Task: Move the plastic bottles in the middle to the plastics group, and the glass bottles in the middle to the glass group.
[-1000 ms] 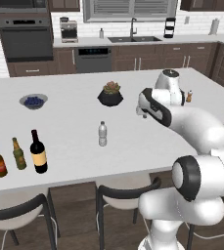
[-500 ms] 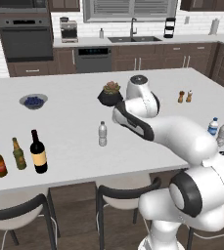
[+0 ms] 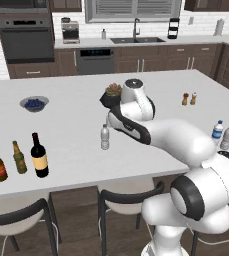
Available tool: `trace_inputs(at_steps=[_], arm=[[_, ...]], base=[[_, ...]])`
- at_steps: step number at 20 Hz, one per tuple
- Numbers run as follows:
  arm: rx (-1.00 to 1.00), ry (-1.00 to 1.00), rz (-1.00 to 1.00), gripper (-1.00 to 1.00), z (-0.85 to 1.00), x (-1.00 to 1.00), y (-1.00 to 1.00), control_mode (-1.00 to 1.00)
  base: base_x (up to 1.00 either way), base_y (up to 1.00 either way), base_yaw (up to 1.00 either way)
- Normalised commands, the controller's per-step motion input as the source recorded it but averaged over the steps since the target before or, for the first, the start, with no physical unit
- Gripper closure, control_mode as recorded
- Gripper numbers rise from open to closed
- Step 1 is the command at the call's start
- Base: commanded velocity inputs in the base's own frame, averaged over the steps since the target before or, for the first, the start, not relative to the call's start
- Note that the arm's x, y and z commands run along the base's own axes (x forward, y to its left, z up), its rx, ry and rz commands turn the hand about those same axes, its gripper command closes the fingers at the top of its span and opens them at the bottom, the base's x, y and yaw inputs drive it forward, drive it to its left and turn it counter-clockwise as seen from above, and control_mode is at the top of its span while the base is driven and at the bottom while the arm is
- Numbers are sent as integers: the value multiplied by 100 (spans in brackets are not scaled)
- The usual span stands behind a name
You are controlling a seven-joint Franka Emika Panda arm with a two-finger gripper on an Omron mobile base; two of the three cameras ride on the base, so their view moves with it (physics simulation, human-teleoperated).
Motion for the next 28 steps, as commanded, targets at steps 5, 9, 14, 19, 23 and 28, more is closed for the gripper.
trace_inputs(at_steps=[5, 9, 14, 19, 23, 28], arm=[[17, -11, 7, -100, -26, 7, 22, -100], [0, -20, 0, -100, 14, 0, 35, -100], [0, -17, 0, -100, 6, 1, 42, -100], [0, 0, 0, -100, -2, 33, 23, -100], [2, 0, 0, -100, -1, 20, -14, -100], [0, 0, 0, -100, -1, 25, -14, -100]], base=[[0, 0, 0], [0, 0, 0], [0, 0, 0], [0, 0, 0], [0, 0, 0], [0, 0, 0]])
